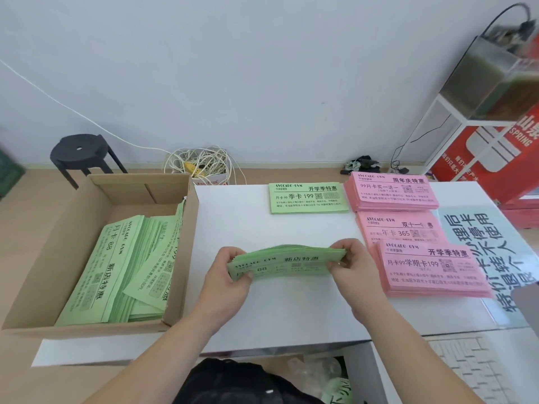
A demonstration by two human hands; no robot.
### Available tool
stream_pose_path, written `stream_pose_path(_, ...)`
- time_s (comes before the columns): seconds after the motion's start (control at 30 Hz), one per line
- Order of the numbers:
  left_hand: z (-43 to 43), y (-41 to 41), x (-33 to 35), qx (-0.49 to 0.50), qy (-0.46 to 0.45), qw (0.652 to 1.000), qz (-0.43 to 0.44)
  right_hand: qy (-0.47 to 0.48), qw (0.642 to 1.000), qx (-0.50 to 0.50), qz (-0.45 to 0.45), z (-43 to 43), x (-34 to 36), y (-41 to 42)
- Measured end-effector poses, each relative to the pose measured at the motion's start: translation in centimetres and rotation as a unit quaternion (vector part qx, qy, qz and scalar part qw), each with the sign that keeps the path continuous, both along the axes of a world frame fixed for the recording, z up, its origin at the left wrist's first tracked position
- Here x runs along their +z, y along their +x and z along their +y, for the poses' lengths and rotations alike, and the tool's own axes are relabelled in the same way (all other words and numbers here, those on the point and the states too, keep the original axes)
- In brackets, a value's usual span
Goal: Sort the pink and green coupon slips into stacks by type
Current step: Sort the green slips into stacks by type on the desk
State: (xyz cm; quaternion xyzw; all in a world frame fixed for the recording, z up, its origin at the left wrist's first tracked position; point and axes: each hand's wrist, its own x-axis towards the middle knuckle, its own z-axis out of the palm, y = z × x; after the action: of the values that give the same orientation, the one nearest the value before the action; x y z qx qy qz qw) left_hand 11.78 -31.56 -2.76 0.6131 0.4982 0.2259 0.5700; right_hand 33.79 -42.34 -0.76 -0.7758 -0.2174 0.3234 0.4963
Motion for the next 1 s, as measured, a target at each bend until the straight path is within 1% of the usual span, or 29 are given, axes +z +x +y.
stream_pose_path(0.07, -0.1, 0.0, -0.2, 0.006, -0.006, 1.000, 0.001, 0.000, 1.000, 0.001, 0.014, -0.1, -0.7, -0.3)
stream_pose_path(0.13, 0.0, 0.4, -0.2, 0.012, -0.009, 1.000, -0.009, 0.009, 0.999, -0.008, 0.047, 0.0, -1.2, -0.6)
stream_pose_path(0.2, -0.2, 1.0, -0.4, 0.028, -0.009, 0.999, -0.015, 0.017, 0.996, -0.043, 0.073, 0.5, -1.9, -1.0)
stream_pose_path(0.3, -1.3, 2.4, -0.5, 0.055, 0.001, 0.998, -0.014, 0.019, 0.993, -0.100, 0.068, 1.5, -2.2, -2.2)
stream_pose_path(0.37, -1.7, 3.3, -0.7, 0.073, -0.001, 0.997, -0.019, 0.009, 0.993, -0.103, 0.063, 2.1, -1.9, -2.7)
stream_pose_path(0.47, -0.6, 4.1, -1.1, 0.090, 0.006, 0.996, 0.018, -0.024, 0.998, -0.052, 0.018, 2.7, -2.0, -2.2)
stream_pose_path(0.53, 0.8, 4.8, -0.9, 0.076, 0.009, 0.996, 0.049, -0.077, 0.997, -0.003, -0.028, 3.4, -1.5, -0.8)
stream_pose_path(0.6, 2.2, 5.8, -0.4, 0.049, -0.007, 0.997, 0.059, -0.132, 0.990, 0.033, -0.045, 4.7, -0.6, 1.1)
stream_pose_path(0.7, 4.4, 7.9, 0.3, 0.039, -0.053, 0.997, 0.042, -0.183, 0.979, 0.058, -0.066, 6.5, 0.6, 4.2)
stream_pose_path(0.8, 6.0, 10.3, 0.6, 0.022, -0.076, 0.996, 0.038, -0.194, 0.970, 0.092, -0.118, 7.8, 1.3, 6.8)
stream_pose_path(0.83, 6.5, 10.9, 0.3, 0.009, -0.075, 0.996, 0.047, -0.200, 0.965, 0.105, -0.134, 8.1, 1.5, 7.3)
stream_pose_path(0.9, 7.2, 11.6, -0.2, -0.026, -0.057, 0.994, 0.092, -0.237, 0.948, 0.131, -0.165, 8.5, 1.5, 8.3)
stream_pose_path(0.97, 7.9, 11.7, -0.4, -0.078, 0.003, 0.979, 0.189, -0.292, 0.917, 0.173, -0.208, 8.6, 0.7, 9.3)
stream_pose_path(1.0, 8.1, 11.5, -0.3, -0.111, 0.042, 0.963, 0.243, -0.318, 0.900, 0.196, -0.226, 8.6, 0.5, 9.5)
